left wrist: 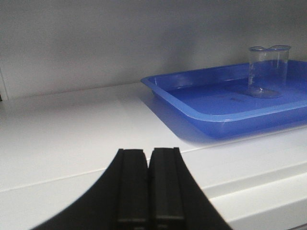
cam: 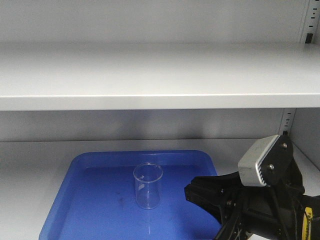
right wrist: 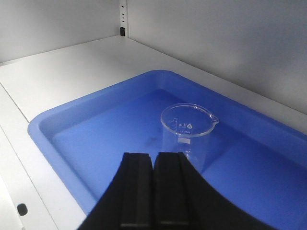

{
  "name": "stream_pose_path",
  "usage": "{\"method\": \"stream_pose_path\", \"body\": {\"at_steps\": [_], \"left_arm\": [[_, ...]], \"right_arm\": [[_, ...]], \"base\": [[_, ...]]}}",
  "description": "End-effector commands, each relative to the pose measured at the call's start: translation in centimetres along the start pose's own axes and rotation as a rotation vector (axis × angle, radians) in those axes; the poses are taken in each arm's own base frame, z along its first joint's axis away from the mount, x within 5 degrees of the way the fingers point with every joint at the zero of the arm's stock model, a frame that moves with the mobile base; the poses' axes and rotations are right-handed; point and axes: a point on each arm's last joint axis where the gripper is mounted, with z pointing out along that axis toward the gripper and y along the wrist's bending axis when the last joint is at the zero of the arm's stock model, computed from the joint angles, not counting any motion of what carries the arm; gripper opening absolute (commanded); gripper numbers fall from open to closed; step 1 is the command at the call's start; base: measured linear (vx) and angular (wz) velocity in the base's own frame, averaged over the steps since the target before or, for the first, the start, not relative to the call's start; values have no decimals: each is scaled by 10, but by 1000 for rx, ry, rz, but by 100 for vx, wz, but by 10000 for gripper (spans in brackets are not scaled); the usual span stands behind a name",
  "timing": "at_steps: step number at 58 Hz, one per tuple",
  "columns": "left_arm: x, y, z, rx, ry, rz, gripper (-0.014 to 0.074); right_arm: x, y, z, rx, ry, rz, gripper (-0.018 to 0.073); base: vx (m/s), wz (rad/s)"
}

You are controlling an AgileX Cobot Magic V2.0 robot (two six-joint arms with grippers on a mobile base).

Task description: Pick beaker and place in left cabinet

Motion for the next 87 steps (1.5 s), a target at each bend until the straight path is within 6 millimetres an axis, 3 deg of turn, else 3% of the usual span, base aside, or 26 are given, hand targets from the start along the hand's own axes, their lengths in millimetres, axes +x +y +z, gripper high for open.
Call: {"method": "stream_pose_path", "body": {"at_steps": [1,13,19,26,33,47,58,65,75,87], "left_arm": [[-3,0,-1,-3,-86,-11,1],[-3,0,-1,-3,-86,-11,1],[-3,0,-1,-3,-86,-11,1],[-3,0,-1,-3,-86,-11,1],[-3,0,-1,-3,-86,-11,1],[-3,0,-1,-3,-86,-11,1],[-3,0,-1,-3,-86,-11,1],[-3,0,-1,-3,-86,-11,1],[-3,0,-1,-3,-86,-11,1],[-3,0,-1,-3,-86,-11,1]], "right_arm": [[-14,0,-6,8,-55,2,-6],[-13,-7,-6,89,-43,1,-6],[-11,-11,-8,136,-85,129,-6],[5,-20,-16,299,-93,221,-6],[23,-20,-34,421,-35,203,-6],[29,-1,-93,512,-105,71,-6],[62,10,-140,688,-206,153,-6],[85,20,-157,768,-245,149,-6],[111,33,-163,785,-274,137,-6],[139,35,-158,779,-216,162,-6]], "base": [[0,0],[0,0],[0,0],[0,0],[0,0],[0,0],[0,0],[0,0],[0,0],[0,0]]}}
